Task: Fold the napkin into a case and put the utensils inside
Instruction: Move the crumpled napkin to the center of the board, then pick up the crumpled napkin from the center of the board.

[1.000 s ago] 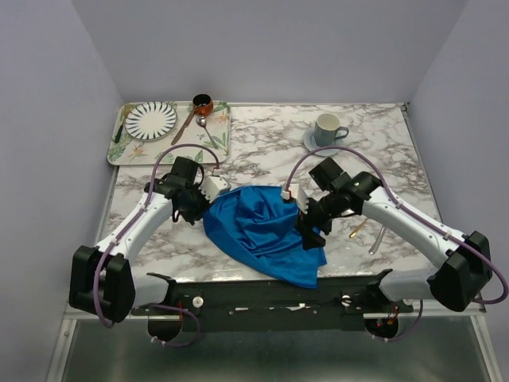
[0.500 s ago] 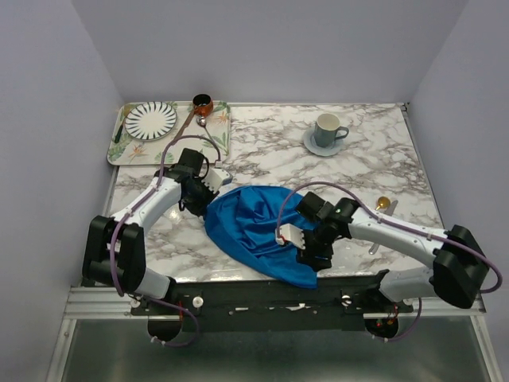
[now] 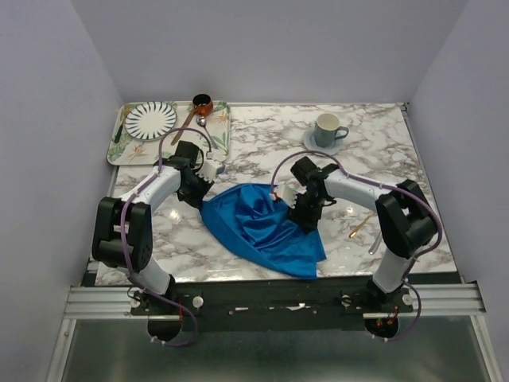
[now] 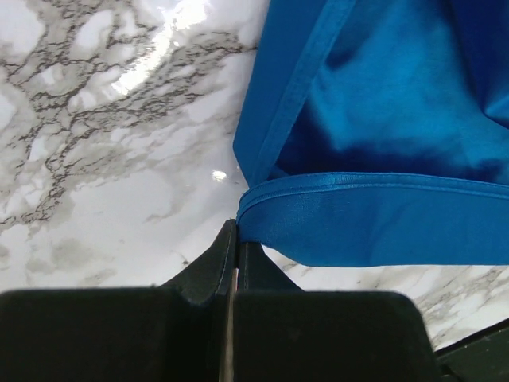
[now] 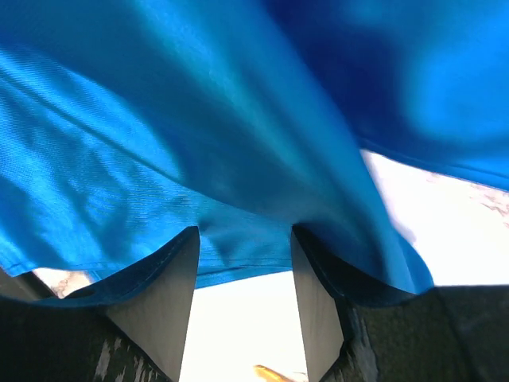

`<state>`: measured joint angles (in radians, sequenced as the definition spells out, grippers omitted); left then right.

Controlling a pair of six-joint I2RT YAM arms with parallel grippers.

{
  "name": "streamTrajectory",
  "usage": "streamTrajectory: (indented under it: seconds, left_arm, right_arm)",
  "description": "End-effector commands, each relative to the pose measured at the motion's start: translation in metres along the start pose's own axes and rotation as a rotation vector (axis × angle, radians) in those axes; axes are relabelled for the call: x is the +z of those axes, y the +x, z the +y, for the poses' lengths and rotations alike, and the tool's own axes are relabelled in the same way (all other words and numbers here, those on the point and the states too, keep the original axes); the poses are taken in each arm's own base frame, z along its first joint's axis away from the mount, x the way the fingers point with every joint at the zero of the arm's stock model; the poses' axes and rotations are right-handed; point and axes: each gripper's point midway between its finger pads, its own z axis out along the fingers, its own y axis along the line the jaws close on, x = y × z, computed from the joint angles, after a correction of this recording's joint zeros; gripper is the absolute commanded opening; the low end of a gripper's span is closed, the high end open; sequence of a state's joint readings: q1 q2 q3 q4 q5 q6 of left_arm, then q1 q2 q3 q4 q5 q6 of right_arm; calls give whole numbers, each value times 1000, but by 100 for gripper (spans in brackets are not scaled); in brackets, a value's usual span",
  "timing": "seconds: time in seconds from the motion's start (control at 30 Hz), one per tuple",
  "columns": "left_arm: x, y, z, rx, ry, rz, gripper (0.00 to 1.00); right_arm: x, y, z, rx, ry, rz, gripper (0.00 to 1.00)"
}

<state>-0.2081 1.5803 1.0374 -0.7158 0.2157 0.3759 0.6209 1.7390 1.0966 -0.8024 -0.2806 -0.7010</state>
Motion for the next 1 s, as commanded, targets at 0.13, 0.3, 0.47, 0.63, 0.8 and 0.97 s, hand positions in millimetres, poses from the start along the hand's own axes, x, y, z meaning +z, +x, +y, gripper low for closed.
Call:
streamTrajectory:
  seconds: [0.13, 0.3, 0.47, 0.63, 0.8, 0.97]
  left_arm:
    - [-2, -24, 47, -141, -124, -49, 0]
    - [-5, -24, 49, -188, -140, -52, 0]
    - [-5, -13, 42, -191, -136, -51, 0]
    - [3, -7, 35, -213, -113, -54, 0]
    - [4, -10, 30, -222, -80, -68, 0]
    - [4, -12, 29, -215, -74, -72, 0]
  right_arm:
    - [-29, -4, -77, 9, 194, -5, 58]
    - [-70, -21, -59, -10, 194, -99, 59]
    - [-71, -2, 22, -61, 13, -149, 61]
    - [-41, 15, 83, -152, -15, -107, 62]
    - [-15, 29, 91, -116, -26, -45, 62]
    - [1, 32, 85, -107, -9, -21, 62]
